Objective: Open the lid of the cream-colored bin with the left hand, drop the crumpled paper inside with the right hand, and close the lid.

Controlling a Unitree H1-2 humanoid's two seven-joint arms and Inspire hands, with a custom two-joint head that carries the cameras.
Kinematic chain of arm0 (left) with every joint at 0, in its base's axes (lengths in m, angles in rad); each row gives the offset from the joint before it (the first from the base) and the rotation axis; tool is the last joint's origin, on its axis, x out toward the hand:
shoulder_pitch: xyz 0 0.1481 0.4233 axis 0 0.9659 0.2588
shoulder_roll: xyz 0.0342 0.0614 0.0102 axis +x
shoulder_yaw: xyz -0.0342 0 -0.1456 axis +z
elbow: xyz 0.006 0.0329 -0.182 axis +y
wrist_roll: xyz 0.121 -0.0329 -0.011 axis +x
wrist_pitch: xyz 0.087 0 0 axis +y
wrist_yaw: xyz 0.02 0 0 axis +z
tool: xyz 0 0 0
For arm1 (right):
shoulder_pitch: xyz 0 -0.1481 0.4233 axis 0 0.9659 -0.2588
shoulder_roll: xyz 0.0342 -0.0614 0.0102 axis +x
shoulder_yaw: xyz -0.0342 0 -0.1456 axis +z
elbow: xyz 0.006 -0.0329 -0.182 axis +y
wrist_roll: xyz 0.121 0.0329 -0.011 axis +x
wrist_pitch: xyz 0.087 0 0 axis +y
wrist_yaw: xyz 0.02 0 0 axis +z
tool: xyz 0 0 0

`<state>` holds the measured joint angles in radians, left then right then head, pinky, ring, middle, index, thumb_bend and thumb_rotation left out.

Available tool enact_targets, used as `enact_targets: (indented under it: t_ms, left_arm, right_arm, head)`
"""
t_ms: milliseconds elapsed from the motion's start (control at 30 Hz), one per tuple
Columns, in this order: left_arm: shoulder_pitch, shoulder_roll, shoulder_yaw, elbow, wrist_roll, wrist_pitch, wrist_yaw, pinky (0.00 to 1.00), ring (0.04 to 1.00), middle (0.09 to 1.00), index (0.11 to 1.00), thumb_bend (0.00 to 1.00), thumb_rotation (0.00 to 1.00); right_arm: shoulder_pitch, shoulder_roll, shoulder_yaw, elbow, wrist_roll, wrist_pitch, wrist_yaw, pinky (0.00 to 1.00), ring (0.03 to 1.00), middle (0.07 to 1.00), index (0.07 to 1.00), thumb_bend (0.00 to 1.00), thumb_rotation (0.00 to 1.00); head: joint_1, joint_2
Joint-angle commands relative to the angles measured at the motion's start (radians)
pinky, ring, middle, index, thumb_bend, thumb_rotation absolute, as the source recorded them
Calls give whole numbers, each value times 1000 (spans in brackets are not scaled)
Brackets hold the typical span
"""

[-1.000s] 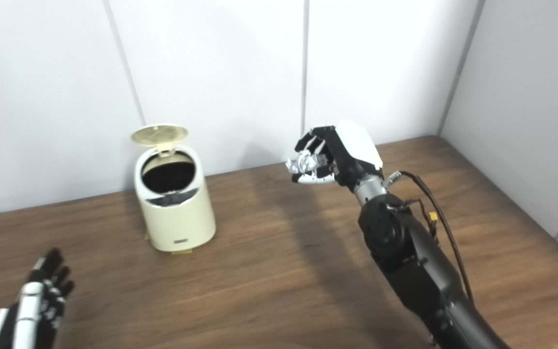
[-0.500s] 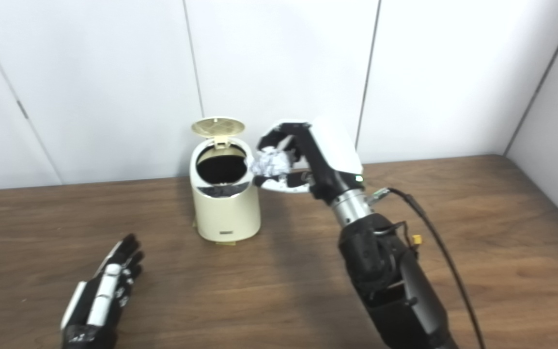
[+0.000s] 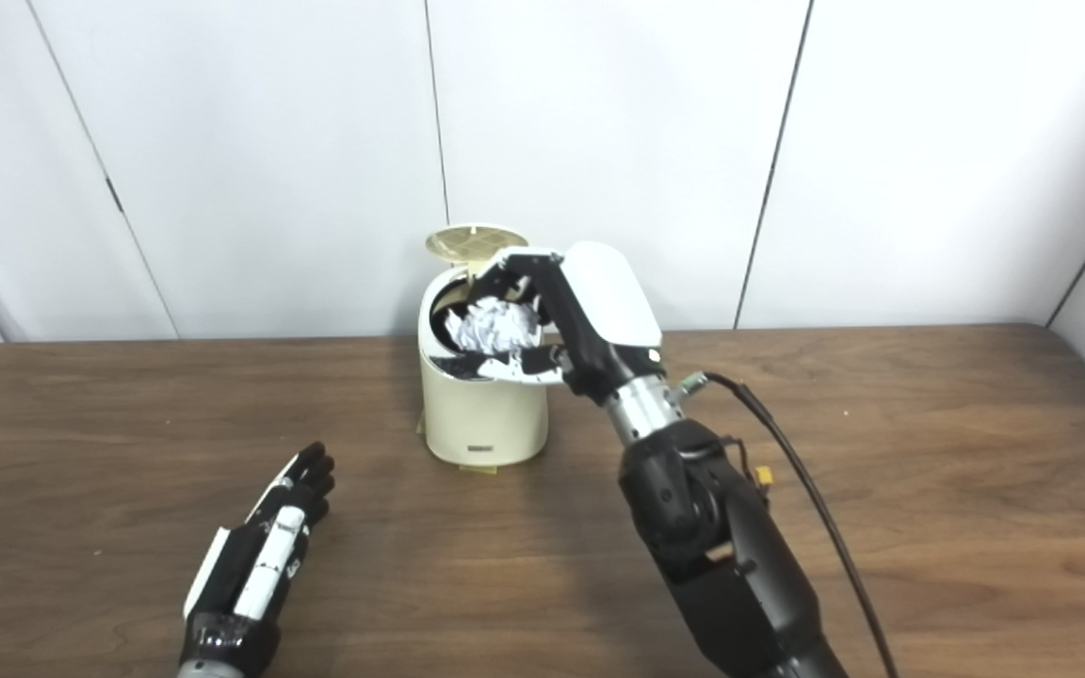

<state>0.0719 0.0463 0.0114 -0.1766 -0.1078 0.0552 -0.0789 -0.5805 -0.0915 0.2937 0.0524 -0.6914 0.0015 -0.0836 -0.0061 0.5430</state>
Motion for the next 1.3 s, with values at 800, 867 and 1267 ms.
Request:
enact_targets:
  t_ms: [800, 867, 1267]
  left_arm:
    - [9, -38, -20, -14, -2, -45, 6, 976, 955, 941, 963, 555, 716]
    - [10, -35, -22, -14, -1, -46, 3, 978, 960, 945, 966, 545, 725]
    - [4, -42, -20, -11, 0, -50, 10, 973, 950, 934, 955, 531, 710]
  right_arm:
    - [-151, 55, -16, 236, 17, -28, -116, 308, 402, 516, 527, 493, 0]
    - [-150, 54, -9, 237, 24, -19, -90, 326, 402, 507, 538, 495, 0]
    - [-148, 44, 24, 227, 36, 31, 34, 330, 420, 526, 550, 494, 0]
  head:
    - [10, -11]
    - [7, -11]
    - [-5, -7]
